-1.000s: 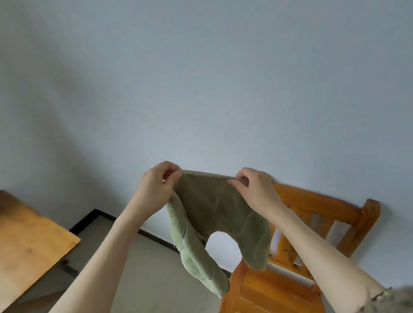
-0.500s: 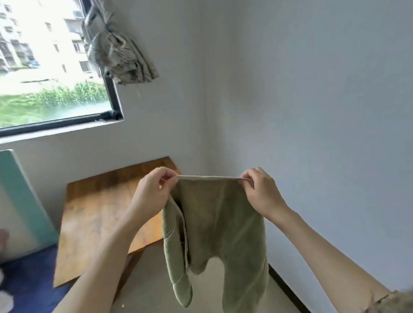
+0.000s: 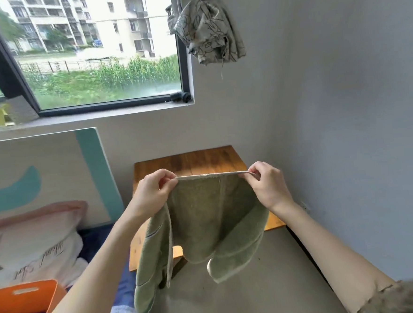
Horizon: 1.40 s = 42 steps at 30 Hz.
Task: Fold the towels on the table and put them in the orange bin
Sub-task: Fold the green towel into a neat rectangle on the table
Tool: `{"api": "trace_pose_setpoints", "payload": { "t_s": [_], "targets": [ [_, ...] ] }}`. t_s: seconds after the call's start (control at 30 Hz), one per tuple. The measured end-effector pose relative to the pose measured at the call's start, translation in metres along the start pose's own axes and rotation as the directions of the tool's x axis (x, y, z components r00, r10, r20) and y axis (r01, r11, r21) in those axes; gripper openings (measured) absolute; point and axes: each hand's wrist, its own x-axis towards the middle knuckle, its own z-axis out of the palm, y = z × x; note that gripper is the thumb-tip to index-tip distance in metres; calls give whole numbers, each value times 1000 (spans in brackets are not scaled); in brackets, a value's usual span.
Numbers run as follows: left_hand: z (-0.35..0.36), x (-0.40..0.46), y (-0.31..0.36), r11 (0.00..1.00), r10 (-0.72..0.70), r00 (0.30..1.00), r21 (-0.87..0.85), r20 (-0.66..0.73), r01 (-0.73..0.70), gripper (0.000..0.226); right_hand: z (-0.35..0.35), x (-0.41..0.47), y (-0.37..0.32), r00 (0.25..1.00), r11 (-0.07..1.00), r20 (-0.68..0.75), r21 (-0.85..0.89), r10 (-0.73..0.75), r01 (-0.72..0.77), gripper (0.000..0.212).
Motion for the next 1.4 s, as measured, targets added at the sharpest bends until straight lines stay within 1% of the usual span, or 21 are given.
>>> {"api": "trace_pose_setpoints", "payload": {
  "t_s": [0.17, 0.27, 0.33, 0.47, 0.53, 0.6, 0.7, 0.8, 0.93, 1.03, 1.17, 1.27, 1.4],
  "targets": [
    [7, 40, -45, 999, -50, 999, 14, 8, 50, 8, 42, 48, 15, 994, 993, 87, -103, 60, -51, 33],
    [19, 69, -73, 995, -97, 995, 13, 10, 97, 8, 71, 81, 28, 987, 985, 141, -165, 72, -48, 41],
    [31, 90, -92, 989, -146, 988, 20, 47, 145, 8, 91, 104, 41, 978, 982, 187, -184, 87, -52, 44],
    [59, 134, -128, 963, -257, 951, 123, 169, 239, 14, 127, 145, 74, 934, 966, 333, -255, 132, -45, 38],
    [76, 153, -145, 947, -316, 923, 138, 217, 292, 15, 145, 164, 89, 906, 958, 396, -283, 149, -33, 35],
    [93, 172, -162, 929, -367, 898, 139, 241, 342, 17, 163, 183, 103, 885, 948, 433, -317, 172, -30, 32],
    [113, 197, -186, 905, -425, 873, 151, 240, 399, 14, 193, 207, 123, 855, 941, 481, -336, 196, -27, 27],
    [129, 225, -210, 887, -461, 848, 147, 260, 437, 12, 218, 229, 142, 844, 935, 493, -354, 212, -28, 27],
    [150, 271, -242, 879, -476, 837, 150, 269, 452, 15, 252, 264, 162, 843, 921, 476, -386, 251, -57, 28],
    [167, 304, -269, 879, -477, 825, 145, 302, 455, 10, 280, 285, 179, 817, 913, 483, -389, 315, -123, 28],
    [188, 342, -304, 889, -457, 809, 167, 368, 426, 8, 312, 307, 203, 776, 900, 498, -389, 386, -199, 21],
    [206, 367, -322, 891, -454, 807, 194, 379, 410, 10, 331, 325, 221, 778, 894, 491, -402, 392, -197, 20],
    [228, 402, -341, 892, -450, 819, 220, 356, 394, 13, 358, 358, 247, 794, 903, 491, -396, 359, -163, 22]
  ]
}}
